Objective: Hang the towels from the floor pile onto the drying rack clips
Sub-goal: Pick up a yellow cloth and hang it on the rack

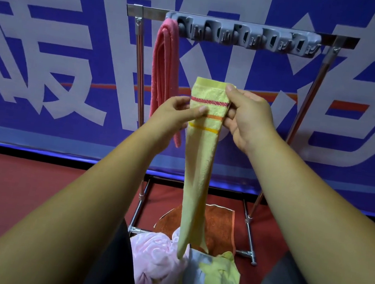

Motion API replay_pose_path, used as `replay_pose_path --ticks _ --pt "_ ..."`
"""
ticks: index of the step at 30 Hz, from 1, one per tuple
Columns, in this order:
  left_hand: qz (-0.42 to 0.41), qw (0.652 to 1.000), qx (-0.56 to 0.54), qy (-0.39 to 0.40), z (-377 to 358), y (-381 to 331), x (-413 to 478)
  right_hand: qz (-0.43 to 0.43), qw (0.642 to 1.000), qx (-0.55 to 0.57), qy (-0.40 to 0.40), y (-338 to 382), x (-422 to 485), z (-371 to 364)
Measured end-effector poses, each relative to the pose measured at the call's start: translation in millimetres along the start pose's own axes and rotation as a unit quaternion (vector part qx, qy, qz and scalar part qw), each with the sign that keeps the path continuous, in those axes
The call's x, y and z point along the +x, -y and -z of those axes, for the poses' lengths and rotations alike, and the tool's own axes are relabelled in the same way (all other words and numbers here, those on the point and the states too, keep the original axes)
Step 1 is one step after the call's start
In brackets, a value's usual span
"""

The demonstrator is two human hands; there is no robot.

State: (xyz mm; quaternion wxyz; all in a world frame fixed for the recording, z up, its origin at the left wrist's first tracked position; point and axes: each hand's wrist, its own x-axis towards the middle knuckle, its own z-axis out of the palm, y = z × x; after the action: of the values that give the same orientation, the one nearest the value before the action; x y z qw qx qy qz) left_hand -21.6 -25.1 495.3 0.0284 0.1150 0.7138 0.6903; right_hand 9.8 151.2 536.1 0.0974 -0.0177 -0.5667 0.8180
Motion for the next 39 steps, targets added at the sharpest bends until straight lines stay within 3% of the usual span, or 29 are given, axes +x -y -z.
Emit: replay_pose_path --ticks 4,10,15,20,23,27,32,39 --pt "0.047 0.992 -0.013 0.113 -2 13 -13 0.001 0.999 0.041 0.019 5 7 1" --pt "0.097 0.984 -0.005 0.150 -8 38 -22 -0.042 0.985 0.166 -0.037 -5 26 5" --pt "0.082 0.985 -0.062 0.140 -12 53 -26 -0.091 0.978 0.177 -0.058 -37 28 28" --pt "0.073 0.983 -0.129 0.106 -19 60 -18 -0.223 0.974 0.022 0.018 -91 6 51" --pt "0.097 0.984 -0.134 0.072 -21 68 -12 -0.265 0.961 0.024 0.081 -124 -14 59" --pt "0.129 0.981 -0.144 0.032 -17 86 0 -0.266 0.956 -0.002 0.123 -157 -31 71" --pt "0.186 0.974 -0.132 -0.006 -12 114 7 -0.229 0.964 -0.084 0.103 -181 -36 81" --pt "0.263 0.962 -0.064 0.040 2 159 5 -0.243 0.968 -0.019 0.052 -199 -26 77"
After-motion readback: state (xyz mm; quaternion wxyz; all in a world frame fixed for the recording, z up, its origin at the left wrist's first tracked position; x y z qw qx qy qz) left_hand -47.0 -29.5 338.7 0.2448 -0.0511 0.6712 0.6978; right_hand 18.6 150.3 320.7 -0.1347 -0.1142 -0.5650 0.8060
